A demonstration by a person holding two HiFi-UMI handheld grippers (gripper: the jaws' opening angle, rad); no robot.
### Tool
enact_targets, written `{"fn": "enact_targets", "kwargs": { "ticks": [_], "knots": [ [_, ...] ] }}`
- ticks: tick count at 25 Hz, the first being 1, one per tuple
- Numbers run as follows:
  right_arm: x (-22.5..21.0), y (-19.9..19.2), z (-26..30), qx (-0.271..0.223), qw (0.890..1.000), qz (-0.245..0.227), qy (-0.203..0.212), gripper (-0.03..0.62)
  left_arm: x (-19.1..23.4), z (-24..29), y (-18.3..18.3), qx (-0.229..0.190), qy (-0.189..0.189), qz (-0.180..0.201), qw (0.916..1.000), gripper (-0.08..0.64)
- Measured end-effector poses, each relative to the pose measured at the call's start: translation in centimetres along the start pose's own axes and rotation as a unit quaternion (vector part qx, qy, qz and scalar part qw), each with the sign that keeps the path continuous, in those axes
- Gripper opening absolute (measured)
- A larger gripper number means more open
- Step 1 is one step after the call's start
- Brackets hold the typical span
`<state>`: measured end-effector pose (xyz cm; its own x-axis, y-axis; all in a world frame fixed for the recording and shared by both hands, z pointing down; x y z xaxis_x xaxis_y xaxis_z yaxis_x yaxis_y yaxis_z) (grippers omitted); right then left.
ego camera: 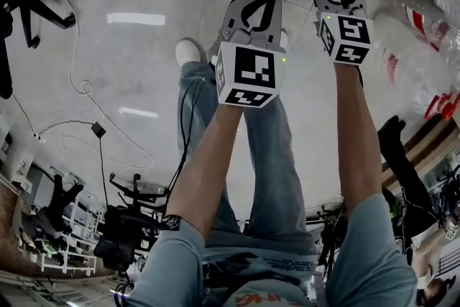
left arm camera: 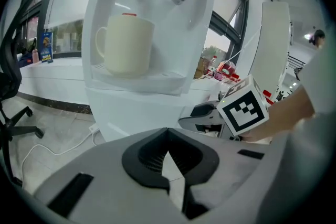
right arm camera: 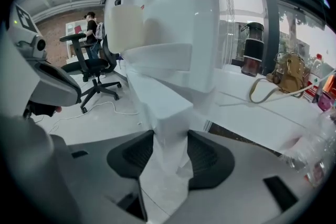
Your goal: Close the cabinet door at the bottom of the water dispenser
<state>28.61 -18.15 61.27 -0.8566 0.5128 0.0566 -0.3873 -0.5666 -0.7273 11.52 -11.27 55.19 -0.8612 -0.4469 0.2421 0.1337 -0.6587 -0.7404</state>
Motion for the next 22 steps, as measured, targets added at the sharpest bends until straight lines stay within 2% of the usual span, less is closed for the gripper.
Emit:
{"fn": "enact_targets", "kwargs": {
  "ticks": [6, 15, 22],
  "knots": [
    [-2.3, 1.2, 1.6, -0.007, 0.999, 0.023, -0.038, 0.173, -0.1, 0.8, 0.5, 0.001, 0.004, 0.001, 1.0, 0.02],
    [-3.5, 2.0, 2.4, -0.007, 0.999, 0.027, -0.044, 0.16, 0.0, 0.8, 0.8, 0.0, 0.012, -0.005, 0.9999, 0.02],
    [-2.1, 2.5, 0.4, -0.015, 0.994, 0.092, -0.062, 0.157, 0.8, -1.4, 1.5, -0.012, 0.014, -0.002, 0.9998, 0.02]
  ]
}}
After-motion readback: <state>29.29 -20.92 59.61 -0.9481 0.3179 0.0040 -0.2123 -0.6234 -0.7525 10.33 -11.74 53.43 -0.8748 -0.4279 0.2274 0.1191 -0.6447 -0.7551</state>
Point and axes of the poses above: the fingertips, and each gripper's own axes: z forward along the fingers, x to its left, y out of its top, the point moved 9 cm from there along -z, backward along the fingers, and after that the axes turned 4 degrees about -y, right-handed, at the moved point
